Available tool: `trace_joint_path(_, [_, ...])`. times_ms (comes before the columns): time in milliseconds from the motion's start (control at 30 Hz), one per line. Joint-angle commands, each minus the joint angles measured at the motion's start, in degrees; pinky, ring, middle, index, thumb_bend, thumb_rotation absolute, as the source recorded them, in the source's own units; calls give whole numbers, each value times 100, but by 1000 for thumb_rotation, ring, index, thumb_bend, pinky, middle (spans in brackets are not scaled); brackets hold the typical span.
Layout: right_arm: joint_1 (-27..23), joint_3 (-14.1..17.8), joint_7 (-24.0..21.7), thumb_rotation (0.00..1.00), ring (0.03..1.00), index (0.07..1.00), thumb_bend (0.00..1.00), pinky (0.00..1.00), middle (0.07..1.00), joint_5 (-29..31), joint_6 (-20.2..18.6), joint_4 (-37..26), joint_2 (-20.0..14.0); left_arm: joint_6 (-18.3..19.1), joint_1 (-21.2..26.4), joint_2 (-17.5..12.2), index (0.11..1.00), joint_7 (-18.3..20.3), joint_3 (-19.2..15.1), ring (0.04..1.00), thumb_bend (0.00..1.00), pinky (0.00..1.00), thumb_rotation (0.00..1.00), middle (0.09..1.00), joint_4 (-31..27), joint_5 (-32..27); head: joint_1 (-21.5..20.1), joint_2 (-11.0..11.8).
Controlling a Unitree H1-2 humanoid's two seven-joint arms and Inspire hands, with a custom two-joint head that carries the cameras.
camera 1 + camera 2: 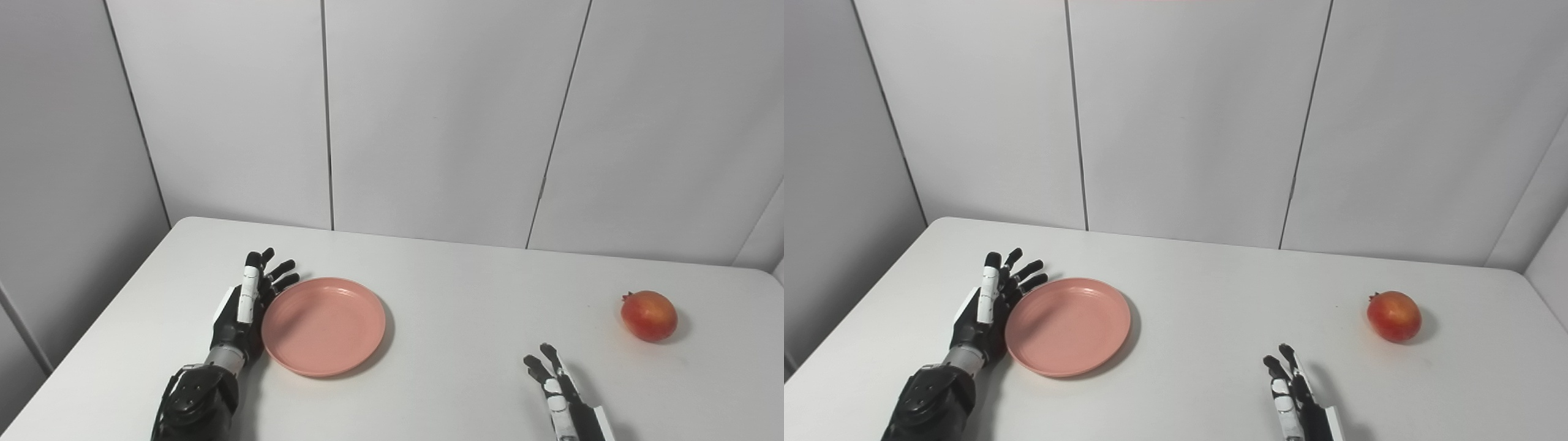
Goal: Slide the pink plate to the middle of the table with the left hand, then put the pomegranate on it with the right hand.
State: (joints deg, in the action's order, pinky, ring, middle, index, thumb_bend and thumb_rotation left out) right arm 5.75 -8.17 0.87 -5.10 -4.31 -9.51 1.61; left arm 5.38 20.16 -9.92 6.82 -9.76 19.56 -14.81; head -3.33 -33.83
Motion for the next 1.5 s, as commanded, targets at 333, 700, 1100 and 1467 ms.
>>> trace_joint_path(333, [76,-302,193,1000,919,938,775,995,874,-153,-404,-44,393,352,56,127,982,-63,75,845,978,851,1000,854,-203,45,-563,-8])
trace_joint_path(700, [43,-503,353,1000,918,939,744,994,875,-358,-435,-1,519,288,196,265,981,63,66,853,942,850,1000,863,-118,-123,-986,-12])
trace_joint_path(1100, [16,-556,418,1000,910,936,744,973,875,-404,-464,-15,603,271,53,714,996,-434,206,891,958,889,1000,902,-460,222,-1142,-106])
trace_joint_path(1467, [-11,-614,469,1000,905,932,757,957,872,-452,-505,-49,688,294,-82,970,1000,-476,224,906,929,918,989,931,-853,178,-1361,-236])
